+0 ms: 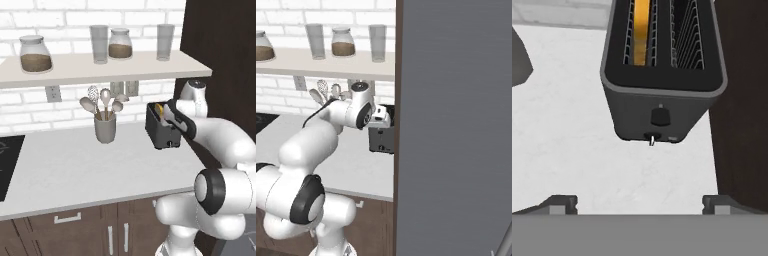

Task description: Start the toaster. Once the lever pops up, take the bread to the plate on the dining counter.

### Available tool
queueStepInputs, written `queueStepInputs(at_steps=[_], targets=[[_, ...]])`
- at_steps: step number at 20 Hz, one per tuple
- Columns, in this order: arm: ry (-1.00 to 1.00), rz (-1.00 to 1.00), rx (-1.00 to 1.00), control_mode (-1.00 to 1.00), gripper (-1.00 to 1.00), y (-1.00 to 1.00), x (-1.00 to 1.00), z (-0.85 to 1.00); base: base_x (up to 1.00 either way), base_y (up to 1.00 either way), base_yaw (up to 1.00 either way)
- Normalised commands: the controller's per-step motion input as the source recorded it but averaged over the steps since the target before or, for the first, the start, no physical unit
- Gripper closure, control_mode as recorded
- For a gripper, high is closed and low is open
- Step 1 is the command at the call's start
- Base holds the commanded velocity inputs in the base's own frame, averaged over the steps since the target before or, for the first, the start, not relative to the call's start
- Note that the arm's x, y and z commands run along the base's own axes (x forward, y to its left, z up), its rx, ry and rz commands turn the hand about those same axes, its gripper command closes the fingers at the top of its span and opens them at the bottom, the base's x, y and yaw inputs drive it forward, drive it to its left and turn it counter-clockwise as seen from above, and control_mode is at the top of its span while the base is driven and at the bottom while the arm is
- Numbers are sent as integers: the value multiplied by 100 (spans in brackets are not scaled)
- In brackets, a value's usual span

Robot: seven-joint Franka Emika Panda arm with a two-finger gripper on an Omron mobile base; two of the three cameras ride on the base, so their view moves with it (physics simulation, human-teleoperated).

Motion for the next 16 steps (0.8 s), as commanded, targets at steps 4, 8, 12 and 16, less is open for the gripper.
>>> queueStepInputs(at_steps=[4,8,12,16], targets=[[-2,0,0,-100,100,-11,50,-17,0,0,0],[-2,0,0,-100,100,-8,50,-16,0,0,0],[0,0,0,-100,100,-5,51,-17,0,0,0],[0,0,0,-100,100,-6,40,-21,0,0,0]])
